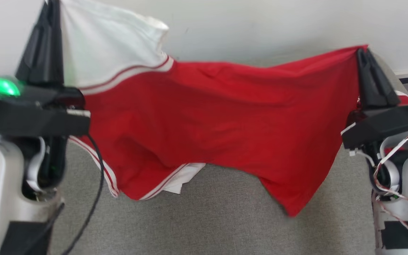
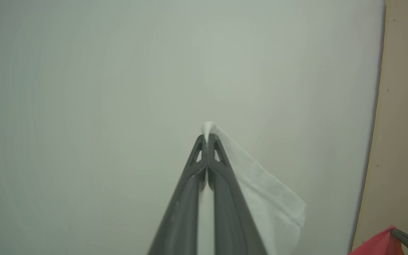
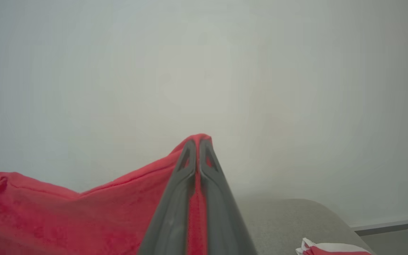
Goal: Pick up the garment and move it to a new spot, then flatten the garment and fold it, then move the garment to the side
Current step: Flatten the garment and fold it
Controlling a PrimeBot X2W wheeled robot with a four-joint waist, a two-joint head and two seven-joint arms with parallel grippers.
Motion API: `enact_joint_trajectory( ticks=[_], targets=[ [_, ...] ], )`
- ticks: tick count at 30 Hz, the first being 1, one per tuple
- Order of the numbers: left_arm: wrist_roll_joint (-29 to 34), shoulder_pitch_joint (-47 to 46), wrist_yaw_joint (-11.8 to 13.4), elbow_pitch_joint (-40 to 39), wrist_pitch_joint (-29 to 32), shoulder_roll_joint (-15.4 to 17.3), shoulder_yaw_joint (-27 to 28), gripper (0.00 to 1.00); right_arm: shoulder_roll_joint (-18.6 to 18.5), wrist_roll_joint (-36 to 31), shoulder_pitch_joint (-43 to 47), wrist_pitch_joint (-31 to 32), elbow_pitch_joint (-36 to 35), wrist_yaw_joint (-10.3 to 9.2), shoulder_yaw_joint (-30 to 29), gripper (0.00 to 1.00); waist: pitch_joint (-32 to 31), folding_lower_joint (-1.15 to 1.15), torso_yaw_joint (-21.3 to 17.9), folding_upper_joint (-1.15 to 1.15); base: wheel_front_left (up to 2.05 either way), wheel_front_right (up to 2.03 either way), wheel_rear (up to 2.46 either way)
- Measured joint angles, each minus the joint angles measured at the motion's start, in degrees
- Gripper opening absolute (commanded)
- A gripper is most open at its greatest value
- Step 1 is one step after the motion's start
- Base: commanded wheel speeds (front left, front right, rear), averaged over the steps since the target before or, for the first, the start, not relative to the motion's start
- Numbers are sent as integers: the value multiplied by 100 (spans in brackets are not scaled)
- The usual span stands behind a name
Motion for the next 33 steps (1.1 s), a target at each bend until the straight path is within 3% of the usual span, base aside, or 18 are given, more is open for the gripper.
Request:
enact_joint_trajectory(
  ticks=[12, 22, 33],
  targets=[
    [-166, -1678, -193, 146, 169, 176, -59, 0, -326, -67, -801, -31, -132, 0, -1, 0, -135, 0, -1, 0, 0, 0, 0],
    [-181, -2109, -281, 528, 279, 279, -467, 0, -454, -33, -810, 236, -134, 0, 58, 0, -186, 0, -40, 0, 0, 0, 0],
    [-77, -2815, -303, 1640, 112, 439, -803, 0, -524, 133, -1459, 97, 812, 0, 492, 0, 185, 0, -129, 0, 0, 0, 0]
  ],
)
